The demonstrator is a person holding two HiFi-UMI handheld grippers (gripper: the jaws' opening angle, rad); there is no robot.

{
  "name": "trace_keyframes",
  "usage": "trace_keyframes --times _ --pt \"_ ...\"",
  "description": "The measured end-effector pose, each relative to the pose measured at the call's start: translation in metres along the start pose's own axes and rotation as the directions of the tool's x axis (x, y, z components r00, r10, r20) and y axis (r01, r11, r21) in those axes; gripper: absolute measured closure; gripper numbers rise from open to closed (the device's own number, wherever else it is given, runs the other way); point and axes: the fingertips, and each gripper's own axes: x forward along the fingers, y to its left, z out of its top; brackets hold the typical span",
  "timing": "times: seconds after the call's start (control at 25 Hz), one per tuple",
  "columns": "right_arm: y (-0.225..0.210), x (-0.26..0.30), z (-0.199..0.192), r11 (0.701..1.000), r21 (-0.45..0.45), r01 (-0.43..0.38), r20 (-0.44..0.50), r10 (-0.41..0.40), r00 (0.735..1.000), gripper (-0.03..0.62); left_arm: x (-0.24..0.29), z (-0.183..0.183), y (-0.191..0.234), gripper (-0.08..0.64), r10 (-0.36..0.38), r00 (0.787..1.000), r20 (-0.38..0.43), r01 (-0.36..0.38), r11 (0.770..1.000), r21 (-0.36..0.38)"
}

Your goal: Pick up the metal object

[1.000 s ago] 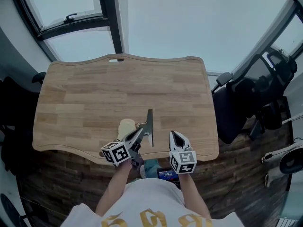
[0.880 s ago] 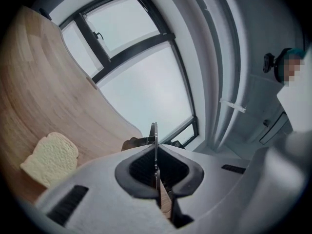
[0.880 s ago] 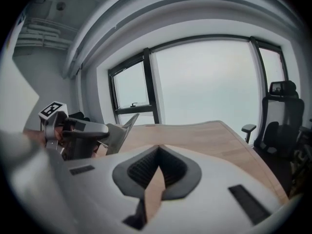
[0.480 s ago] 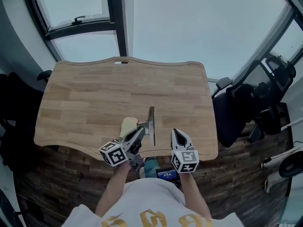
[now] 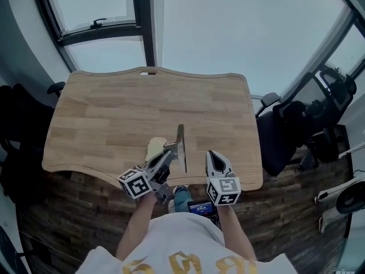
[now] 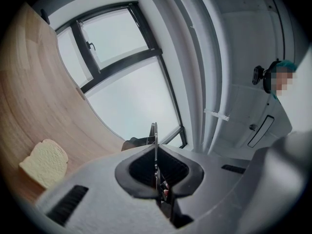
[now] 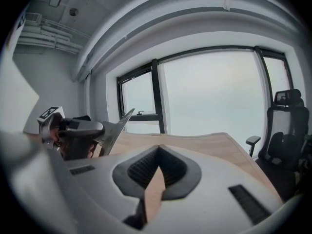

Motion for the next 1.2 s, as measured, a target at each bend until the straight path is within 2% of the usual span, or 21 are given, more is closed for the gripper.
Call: trace_keyframes --times 0.56,1.2 --pt "0.004 -0.003 -0.001 0.999 -0.006 -0.038 -0.007 0.038 0.999 0.581 -0.009 -0.003 0.0 0.54 0.013 1.0 0.023 -0.013 1.0 -0.014" --pt "-0.007 -0.007 -0.011 1.0 0.014 -0.015 -0.02 0.015 1.0 0.581 -0.002 -0.015 0.008 0.54 0.009 1.0 -0.011 -0.01 0.998 -0.062"
